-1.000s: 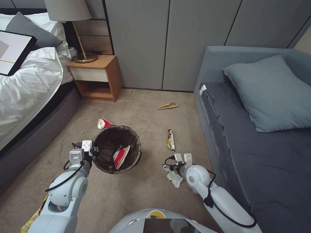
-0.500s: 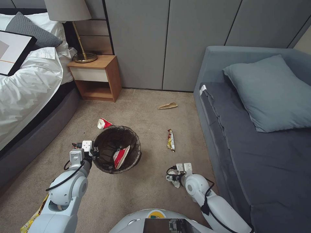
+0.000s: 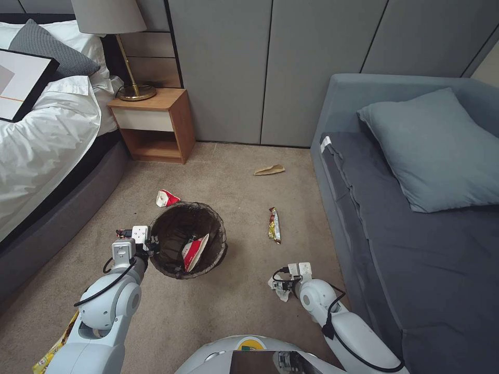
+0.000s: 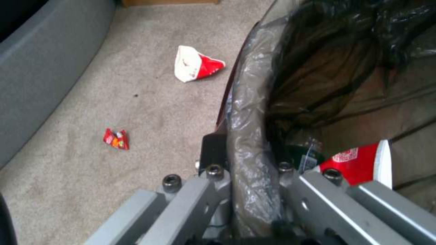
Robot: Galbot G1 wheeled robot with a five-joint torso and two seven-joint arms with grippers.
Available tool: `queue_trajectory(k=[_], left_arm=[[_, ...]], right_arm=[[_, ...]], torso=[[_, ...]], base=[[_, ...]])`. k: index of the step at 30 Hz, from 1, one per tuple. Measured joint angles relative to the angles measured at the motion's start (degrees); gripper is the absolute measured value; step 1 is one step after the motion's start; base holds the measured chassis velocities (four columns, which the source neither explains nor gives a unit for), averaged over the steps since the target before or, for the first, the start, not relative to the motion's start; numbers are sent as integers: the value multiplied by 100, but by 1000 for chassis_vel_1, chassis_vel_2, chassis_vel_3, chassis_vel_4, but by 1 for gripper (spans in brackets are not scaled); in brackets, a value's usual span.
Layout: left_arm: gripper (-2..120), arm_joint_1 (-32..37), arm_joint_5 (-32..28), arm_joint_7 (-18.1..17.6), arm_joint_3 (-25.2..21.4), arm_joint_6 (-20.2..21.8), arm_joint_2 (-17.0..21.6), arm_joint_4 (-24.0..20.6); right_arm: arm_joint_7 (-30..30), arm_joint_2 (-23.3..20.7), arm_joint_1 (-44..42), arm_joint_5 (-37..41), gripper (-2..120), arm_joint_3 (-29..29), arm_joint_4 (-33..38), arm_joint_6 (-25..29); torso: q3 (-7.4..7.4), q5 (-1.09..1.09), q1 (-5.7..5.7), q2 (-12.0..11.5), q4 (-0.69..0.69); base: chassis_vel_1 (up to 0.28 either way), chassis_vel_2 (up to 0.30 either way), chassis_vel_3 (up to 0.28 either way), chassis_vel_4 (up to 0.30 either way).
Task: Pick up the trash bin, then pick up the garbage from the floor and place it into the trash bin.
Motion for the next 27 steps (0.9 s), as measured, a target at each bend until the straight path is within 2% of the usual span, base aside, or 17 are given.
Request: queue_trajectory(k=[17, 27], left_arm=[[3, -21, -7, 5, 17, 0, 27, 8], [3, -14, -12, 11, -25, 0, 8, 22]], right_arm=[[-102, 346, 142, -250, 100, -179, -474, 104], [-286, 382, 128, -530, 98, -140, -672, 242]], torso=[[0, 0, 0, 0, 0], [-1, -3, 0, 1, -1]], base=[[0, 0, 0, 0], [0, 0, 0, 0]])
